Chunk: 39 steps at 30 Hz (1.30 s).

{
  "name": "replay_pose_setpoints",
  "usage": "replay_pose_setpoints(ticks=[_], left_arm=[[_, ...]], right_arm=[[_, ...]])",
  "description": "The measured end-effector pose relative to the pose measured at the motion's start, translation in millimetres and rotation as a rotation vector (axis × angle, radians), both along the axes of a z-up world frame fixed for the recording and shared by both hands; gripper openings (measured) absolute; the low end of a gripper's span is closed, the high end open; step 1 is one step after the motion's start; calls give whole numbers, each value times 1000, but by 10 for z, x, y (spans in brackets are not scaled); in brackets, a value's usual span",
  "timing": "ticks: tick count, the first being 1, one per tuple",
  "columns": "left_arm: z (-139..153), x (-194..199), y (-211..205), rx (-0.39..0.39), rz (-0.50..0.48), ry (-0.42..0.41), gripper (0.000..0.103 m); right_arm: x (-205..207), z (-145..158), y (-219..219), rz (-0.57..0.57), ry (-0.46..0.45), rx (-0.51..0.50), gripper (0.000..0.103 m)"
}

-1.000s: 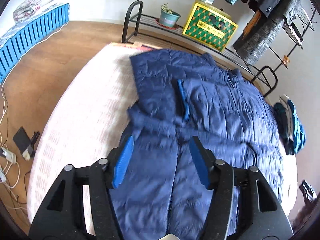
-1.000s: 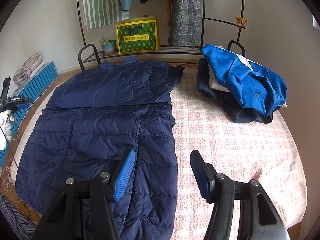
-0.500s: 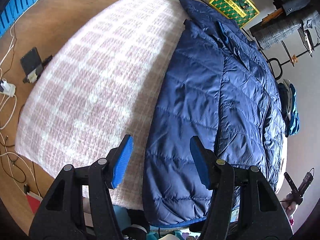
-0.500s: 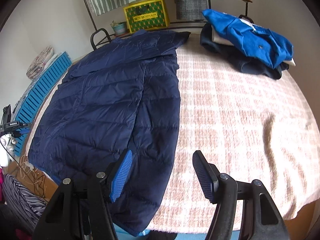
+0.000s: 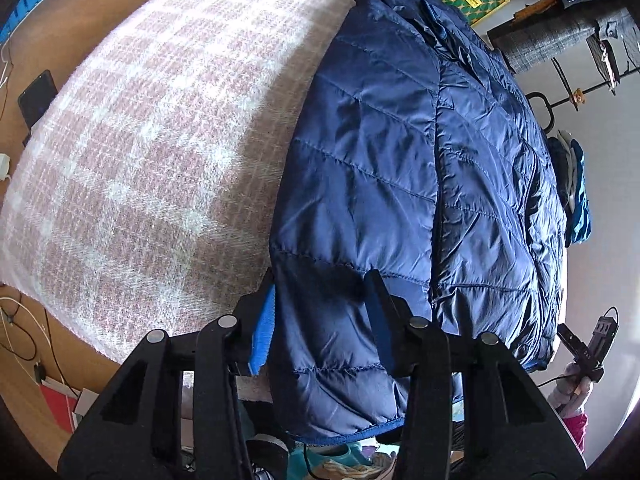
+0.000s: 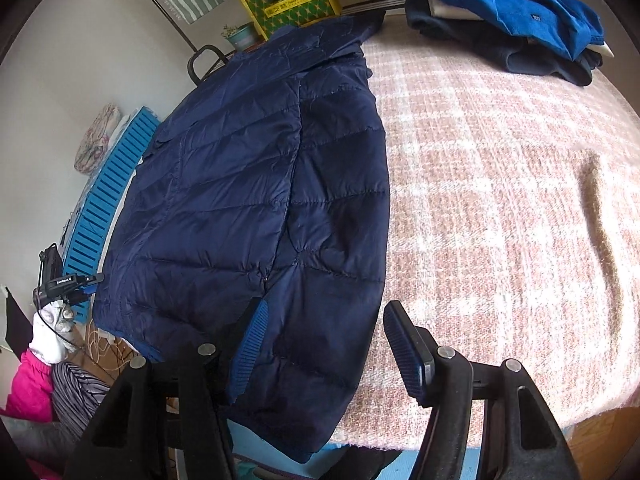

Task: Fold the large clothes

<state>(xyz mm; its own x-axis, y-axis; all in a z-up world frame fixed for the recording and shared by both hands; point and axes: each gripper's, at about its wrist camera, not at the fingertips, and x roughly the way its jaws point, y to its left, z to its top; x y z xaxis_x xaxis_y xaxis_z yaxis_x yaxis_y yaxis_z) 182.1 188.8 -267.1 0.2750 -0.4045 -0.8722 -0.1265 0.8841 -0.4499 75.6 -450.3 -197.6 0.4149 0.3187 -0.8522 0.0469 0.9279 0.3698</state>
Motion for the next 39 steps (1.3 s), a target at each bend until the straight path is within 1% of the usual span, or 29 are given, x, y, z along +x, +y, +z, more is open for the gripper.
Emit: replay_pose_setpoints(ticks=[2, 3, 4, 5, 6, 7, 8, 9, 12, 14, 17, 23, 26, 31, 35, 39], left_arm=[[-4, 10, 5, -5, -1, 3, 27], [-10, 18, 7, -3, 0, 5, 19], [-10, 23, 1, 0, 0, 4, 14], [6, 25, -12, -5, -4, -3, 9], [37, 24, -33, 5, -10, -14, 6], [75, 16, -55, 24, -15, -30, 6], [116, 12, -75, 37, -19, -48, 4], [147, 5, -81, 41, -17, -60, 4], [301, -31, -54, 11, 6, -107, 3], [428, -63, -11, -23, 26, -139, 3], [627, -75, 23, -58, 42, -181, 2], [1174, -70, 7, -76, 40, -314, 2], [1384, -12, -5, -96, 42, -355, 2], [1693, 211, -6, -119, 48, -415, 2], [1905, 472, -42, -95, 43, -456, 2], [2059, 804, -105, -70, 41, -489, 1]], right_arm=[[-6, -53, 13, 1, 18, 22, 56], [2, -82, 23, 2, 26, 33, 52], [12, -110, 43, 6, 33, 44, 50], [13, -125, 66, 9, 33, 48, 43], [21, -131, 94, 18, 32, 55, 35], [16, -126, 108, 26, 31, 64, 29], [20, -117, 125, 34, 27, 81, 17], [21, -98, 124, 35, 22, 89, 11], [-9, 25, 83, 22, -17, 123, 5], [-36, 149, 52, 11, -57, 159, 4], [-43, 350, 48, 1, -105, 168, 3], [-3, 798, 73, -8, -226, 174, 2], [7, 1019, 57, -18, -283, 189, 2], [170, 1322, 8, -42, -361, 199, 2], [418, 1537, 17, -39, -406, 170, 2], [770, 1705, 24, -38, -433, 131, 2]])
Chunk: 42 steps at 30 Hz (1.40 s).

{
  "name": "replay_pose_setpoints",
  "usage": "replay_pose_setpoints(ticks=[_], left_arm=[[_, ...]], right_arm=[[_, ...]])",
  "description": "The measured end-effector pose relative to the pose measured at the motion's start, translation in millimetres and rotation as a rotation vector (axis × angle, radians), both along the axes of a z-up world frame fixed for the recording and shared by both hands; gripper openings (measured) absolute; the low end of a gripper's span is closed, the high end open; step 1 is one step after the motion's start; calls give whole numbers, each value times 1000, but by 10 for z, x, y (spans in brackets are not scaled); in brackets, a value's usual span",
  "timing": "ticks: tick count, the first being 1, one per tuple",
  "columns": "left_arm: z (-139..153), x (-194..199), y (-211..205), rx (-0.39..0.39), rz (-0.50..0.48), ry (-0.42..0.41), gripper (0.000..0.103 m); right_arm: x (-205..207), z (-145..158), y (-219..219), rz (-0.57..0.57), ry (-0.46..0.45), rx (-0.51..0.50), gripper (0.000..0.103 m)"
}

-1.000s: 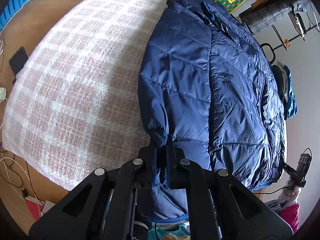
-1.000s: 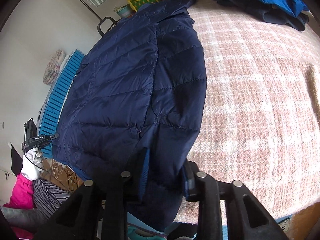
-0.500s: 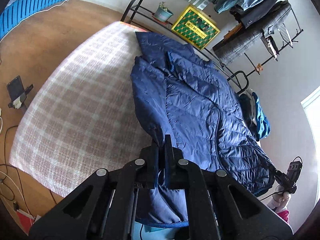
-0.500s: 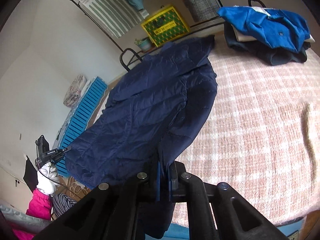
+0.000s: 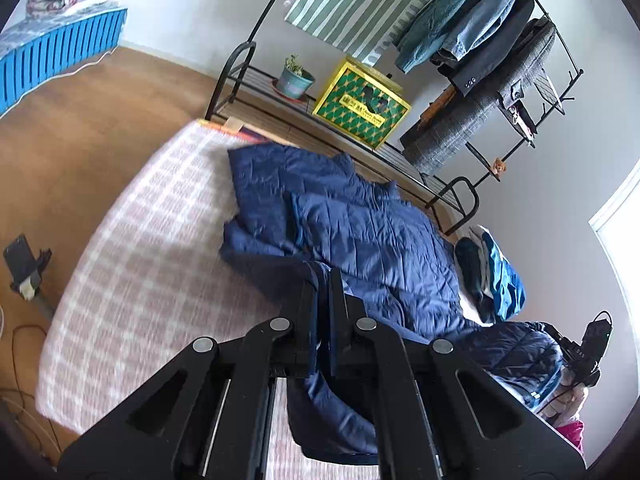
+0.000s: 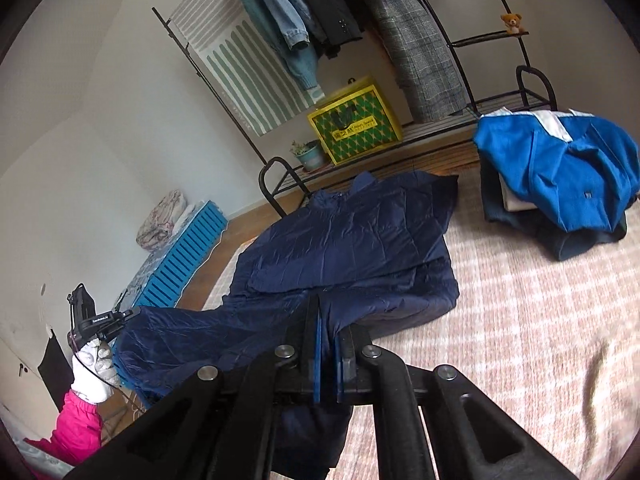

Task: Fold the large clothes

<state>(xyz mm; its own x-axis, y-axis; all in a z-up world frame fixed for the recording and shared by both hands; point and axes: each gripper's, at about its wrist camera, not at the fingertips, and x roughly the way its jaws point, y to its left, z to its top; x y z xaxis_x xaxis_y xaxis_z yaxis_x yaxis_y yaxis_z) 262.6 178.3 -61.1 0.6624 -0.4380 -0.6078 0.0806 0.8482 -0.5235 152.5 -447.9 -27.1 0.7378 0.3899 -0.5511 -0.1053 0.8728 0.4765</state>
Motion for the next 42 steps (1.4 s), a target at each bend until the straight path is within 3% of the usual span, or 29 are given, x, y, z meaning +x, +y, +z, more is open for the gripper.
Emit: replay_pose_setpoints(ticks=[8, 15, 21, 25, 28, 31, 33, 34, 36, 37, 39, 42], left_arm=[[-65, 965, -176, 14, 46, 5, 1], [-587, 1934, -368, 63, 91, 100, 1], [-1197, 2507, -513, 95, 113, 193, 2], [-1456, 2697, -561, 113, 114, 219, 2], [-1503, 2763, -557, 110, 107, 231, 6], [-1448, 2807, -495, 87, 92, 223, 23], [-1348, 2823, -423, 73, 103, 198, 49], [-1279, 2807, -383, 70, 113, 171, 51], [-1130, 2769, -286, 74, 120, 125, 52], [-1088, 2763, -252, 83, 121, 112, 52], [-1037, 2737, -222, 166, 116, 90, 52], [-1160, 2765, -233, 232, 57, 138, 52]], right_arm=[[867, -32, -97, -51, 31, -49, 2], [1737, -427, -195, -103, 115, -105, 2], [2350, -1016, -314, -142, 237, -145, 2], [2568, -1309, -351, -132, 287, -168, 2], [2630, -1358, -385, -111, 292, -165, 4], [2655, -1319, -438, -83, 289, -158, 16], [2655, -1263, -486, -76, 275, -144, 28], [2632, -1209, -532, -72, 259, -128, 31], [2589, -1110, -572, -93, 220, -144, 58], [2552, -1047, -581, -107, 191, -171, 65], [2478, -978, -564, -101, 156, -245, 69], [2504, -1063, -508, -73, 204, -323, 68]])
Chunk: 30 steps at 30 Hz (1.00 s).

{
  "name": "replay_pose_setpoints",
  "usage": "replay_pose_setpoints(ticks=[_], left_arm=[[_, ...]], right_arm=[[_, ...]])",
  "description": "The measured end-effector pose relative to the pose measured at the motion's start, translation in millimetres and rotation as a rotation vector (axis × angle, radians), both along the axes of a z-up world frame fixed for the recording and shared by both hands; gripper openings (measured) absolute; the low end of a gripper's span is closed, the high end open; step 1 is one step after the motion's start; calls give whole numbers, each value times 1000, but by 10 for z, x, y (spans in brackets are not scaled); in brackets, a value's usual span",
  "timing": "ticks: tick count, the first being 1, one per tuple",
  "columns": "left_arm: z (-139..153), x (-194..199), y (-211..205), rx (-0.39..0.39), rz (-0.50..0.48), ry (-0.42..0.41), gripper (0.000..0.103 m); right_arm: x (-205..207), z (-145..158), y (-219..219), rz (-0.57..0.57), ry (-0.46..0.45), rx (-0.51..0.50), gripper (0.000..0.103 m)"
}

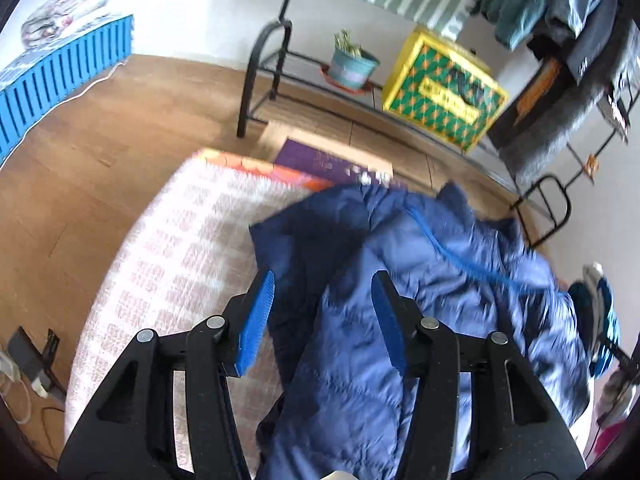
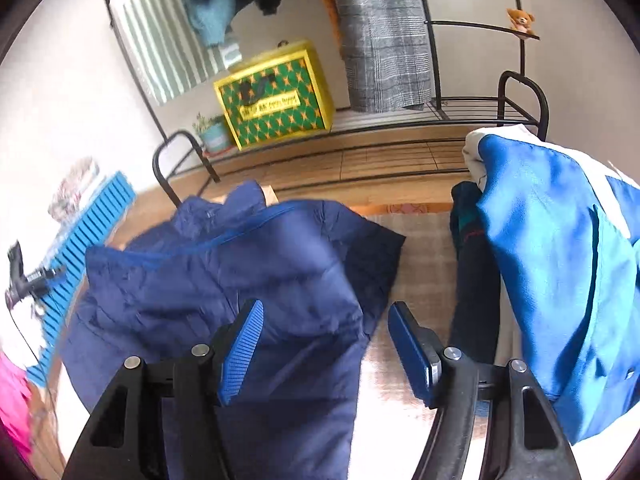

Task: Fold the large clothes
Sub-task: 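Grasp the jacket edge with the left gripper while the right gripper grasps the hem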

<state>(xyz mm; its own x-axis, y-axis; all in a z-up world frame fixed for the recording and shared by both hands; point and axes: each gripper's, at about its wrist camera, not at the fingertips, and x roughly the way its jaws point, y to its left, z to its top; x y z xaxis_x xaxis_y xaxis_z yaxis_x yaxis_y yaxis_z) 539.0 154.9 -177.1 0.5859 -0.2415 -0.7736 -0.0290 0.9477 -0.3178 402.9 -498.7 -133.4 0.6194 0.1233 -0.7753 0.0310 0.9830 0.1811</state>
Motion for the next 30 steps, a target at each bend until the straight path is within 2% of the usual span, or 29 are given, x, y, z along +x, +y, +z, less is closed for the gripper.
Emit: replay_pose_setpoints(ticks=[4, 7, 10, 11, 12, 13, 14, 17, 20, 23, 25, 30], left_arm=[[-294, 44, -61, 2, -55, 107, 52], [-477, 40, -129, 44, -51, 149, 52], [-565, 24, -210, 48, -72, 156, 52], [-563, 8, -236, 58, -74, 145, 48], [-561, -8, -269, 70, -82, 134, 32], [-565, -4, -291, 77, -88, 135, 23], [-565, -11, -326, 94, -91, 135, 10], [-526, -39, -423, 159, -108, 99, 1], [-432, -109, -507, 224, -119, 43, 0], [-298, -153, -494, 244, -104, -10, 0], [-218, -170, -461, 246, -95, -38, 0], [12, -73, -526, 322, -84, -117, 0]], right_arm=[[74, -195, 59, 15, 87, -45, 68], [103, -359, 42, -2, 143, -37, 68], [110, -459, 55, 7, 170, -23, 64], [112, -473, 47, 12, 173, -15, 56], [111, -483, 40, 22, 176, -5, 44], [111, -484, 45, 33, 181, 7, 38], [116, -484, 58, 35, 182, 4, 27], [104, -448, 123, 49, 172, -35, 7], [63, -365, 247, 63, 153, -121, 2], [4, -216, 363, 82, 105, -211, 0], [-23, -93, 396, 86, 66, -248, 0], [20, 193, 448, 62, -34, -317, 0]])
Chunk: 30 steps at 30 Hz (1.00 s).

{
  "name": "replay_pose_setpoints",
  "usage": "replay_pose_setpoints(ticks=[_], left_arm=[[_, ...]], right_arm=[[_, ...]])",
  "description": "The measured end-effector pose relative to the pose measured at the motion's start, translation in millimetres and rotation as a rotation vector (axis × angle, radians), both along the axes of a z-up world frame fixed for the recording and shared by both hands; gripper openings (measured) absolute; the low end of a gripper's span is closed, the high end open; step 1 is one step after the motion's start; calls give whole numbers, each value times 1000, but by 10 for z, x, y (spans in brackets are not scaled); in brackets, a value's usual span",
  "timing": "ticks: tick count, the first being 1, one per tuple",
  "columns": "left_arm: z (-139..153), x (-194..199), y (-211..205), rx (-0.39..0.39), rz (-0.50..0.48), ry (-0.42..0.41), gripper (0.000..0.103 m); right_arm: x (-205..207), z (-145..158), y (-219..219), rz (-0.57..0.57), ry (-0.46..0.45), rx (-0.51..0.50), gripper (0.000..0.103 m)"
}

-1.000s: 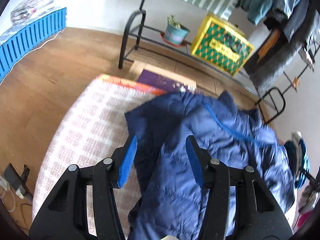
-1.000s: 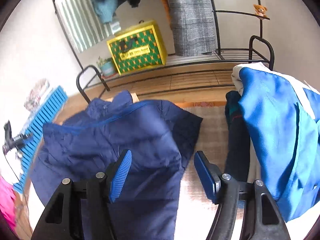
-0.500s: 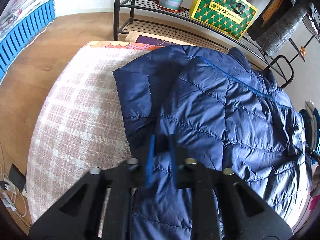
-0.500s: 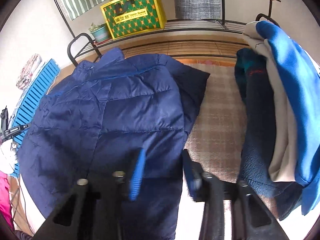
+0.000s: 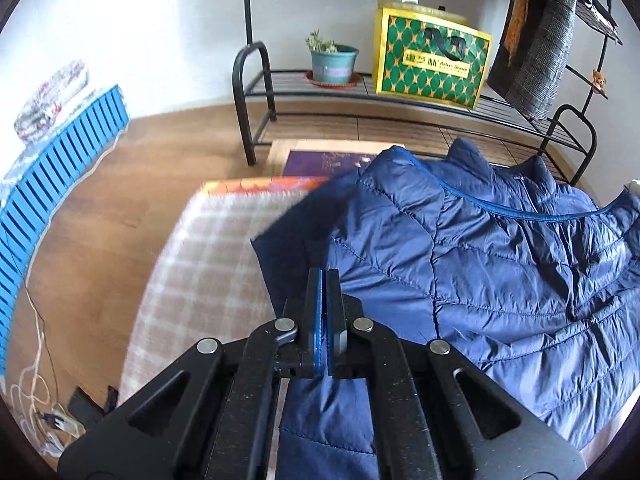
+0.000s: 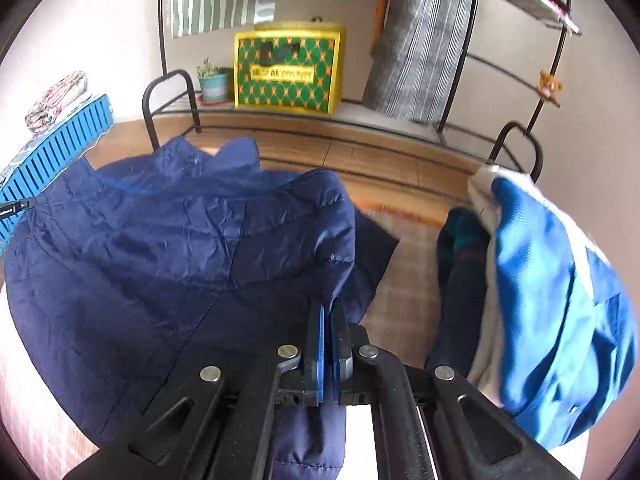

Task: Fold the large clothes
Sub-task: 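Grasp the jacket edge with the left gripper while the right gripper grasps the hem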

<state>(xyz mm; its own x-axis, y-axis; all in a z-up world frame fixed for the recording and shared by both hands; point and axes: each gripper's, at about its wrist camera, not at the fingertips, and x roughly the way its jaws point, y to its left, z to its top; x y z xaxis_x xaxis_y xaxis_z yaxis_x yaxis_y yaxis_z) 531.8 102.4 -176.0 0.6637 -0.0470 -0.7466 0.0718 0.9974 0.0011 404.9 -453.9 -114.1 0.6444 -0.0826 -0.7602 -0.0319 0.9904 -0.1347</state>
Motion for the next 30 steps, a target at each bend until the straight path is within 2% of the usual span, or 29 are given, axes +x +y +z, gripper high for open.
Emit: replay_pose_setpoints(ticks=[5, 8, 9, 11, 13, 14, 15, 16, 17, 19, 21, 22, 24, 25, 26, 27, 30], left_arm=[[192, 231, -30, 11, 19, -81, 0], [166, 433, -4, -6, 65, -96, 0], [118, 511, 1, 12, 96, -95, 0], [-30, 679, 20, 44, 141, -86, 0], [-228, 799, 31, 43, 160, -42, 0], [-355, 854, 21, 47, 155, 0, 0], [-445, 866, 14, 59, 155, 15, 0], [-482, 859, 14, 58, 149, 21, 0], [-520, 846, 36, 37, 138, 34, 0], [-547, 807, 102, 0, 135, 49, 0], [-545, 746, 221, -70, 125, 79, 3], [-545, 714, 256, -104, 114, 93, 8], [-528, 602, 373, -146, 124, 103, 34], [-527, 528, 442, -171, 139, 106, 42], [-555, 456, 544, -224, 147, 127, 54], [-590, 403, 611, -273, 144, 148, 56], [-733, 230, 746, -363, 156, 223, 56]], right_arm=[[167, 196, 52, -25, -98, -49, 0], [378, 159, 11, -46, -111, -54, 0], [472, 105, -4, -64, -109, -63, 0], [666, -63, -58, -108, -88, -64, 0], [818, -266, -115, -150, -52, -48, 0], [873, -348, -139, -154, -24, -20, 0], [953, -498, -150, -133, 43, 27, 0], [982, -585, -151, -127, 79, 25, 0], [996, -674, -117, -128, 103, -25, 3], [961, -688, -118, -110, 104, -38, 17], [861, -615, -195, -116, 92, 26, 43], [789, -570, -253, -122, 84, 69, 46], [635, -516, -371, -135, 78, 126, 52], [551, -506, -411, -143, 85, 148, 54], [454, -499, -451, -147, 92, 173, 59], [375, -506, -480, -145, 104, 199, 65], [151, -600, -572, -151, 146, 266, 70]])
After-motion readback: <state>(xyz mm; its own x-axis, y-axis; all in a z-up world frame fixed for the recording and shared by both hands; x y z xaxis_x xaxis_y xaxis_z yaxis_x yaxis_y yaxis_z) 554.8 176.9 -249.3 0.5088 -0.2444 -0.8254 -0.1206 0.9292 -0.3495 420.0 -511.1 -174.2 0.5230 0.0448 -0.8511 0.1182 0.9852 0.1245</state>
